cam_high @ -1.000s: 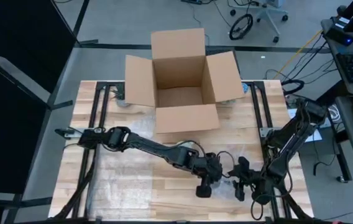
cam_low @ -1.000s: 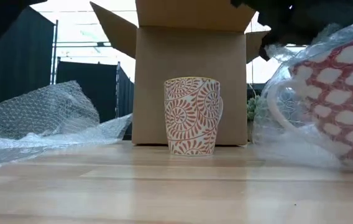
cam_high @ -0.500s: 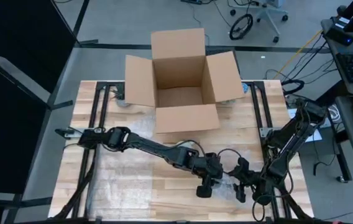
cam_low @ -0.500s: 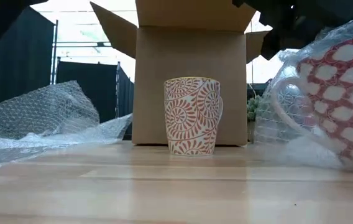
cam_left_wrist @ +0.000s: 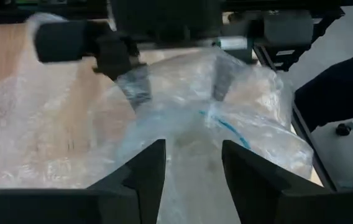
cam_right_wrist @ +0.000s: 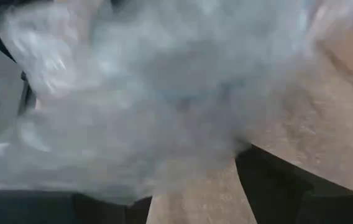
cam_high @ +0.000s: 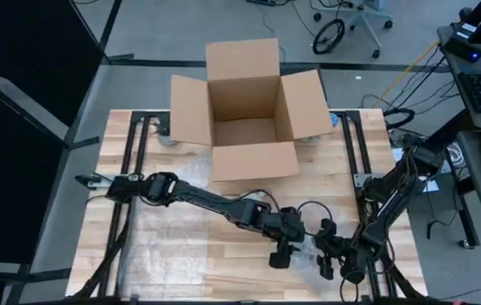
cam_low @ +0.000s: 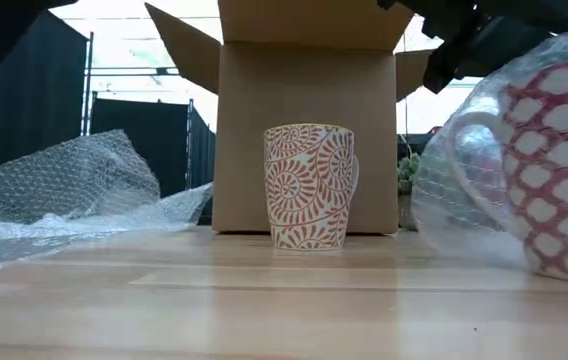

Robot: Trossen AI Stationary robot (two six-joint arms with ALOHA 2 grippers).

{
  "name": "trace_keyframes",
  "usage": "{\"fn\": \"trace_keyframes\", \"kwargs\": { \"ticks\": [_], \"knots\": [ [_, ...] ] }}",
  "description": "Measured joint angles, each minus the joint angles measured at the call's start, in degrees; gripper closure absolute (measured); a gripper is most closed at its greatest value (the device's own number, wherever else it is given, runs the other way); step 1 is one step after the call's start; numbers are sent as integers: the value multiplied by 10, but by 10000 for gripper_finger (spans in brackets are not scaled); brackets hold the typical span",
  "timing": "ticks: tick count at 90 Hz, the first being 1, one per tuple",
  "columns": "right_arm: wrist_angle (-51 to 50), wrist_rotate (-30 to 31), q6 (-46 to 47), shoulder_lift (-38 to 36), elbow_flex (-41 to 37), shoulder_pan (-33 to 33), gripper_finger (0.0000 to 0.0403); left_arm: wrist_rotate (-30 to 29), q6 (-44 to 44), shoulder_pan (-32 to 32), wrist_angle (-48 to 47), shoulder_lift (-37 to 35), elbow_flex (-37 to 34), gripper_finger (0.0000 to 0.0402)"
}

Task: Wrap mug
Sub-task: Wrap the red mug with bubble wrap

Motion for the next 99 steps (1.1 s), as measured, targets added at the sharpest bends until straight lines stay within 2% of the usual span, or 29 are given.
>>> {"fn": "trace_keyframes", "kwargs": {
  "ticks": [9,28,46,70,86,99],
  "knots": [
    [1,0,13,11,0,0,206,0,0,0,-3,0,0,256],
    [3,-1,114,11,0,0,206,0,-5,-2,-20,-7,-1,256],
    [1,-9,120,11,0,0,206,-22,-20,-15,-31,-20,0,256],
    [-6,-20,126,9,0,1,206,-81,-49,-26,-60,-20,0,256],
    [-16,-124,86,-25,0,-1,206,-90,-38,-26,-66,-17,0,256],
    [-71,-202,104,-80,0,-9,206,-90,-23,-25,-68,-17,0,257]
  ]
}}
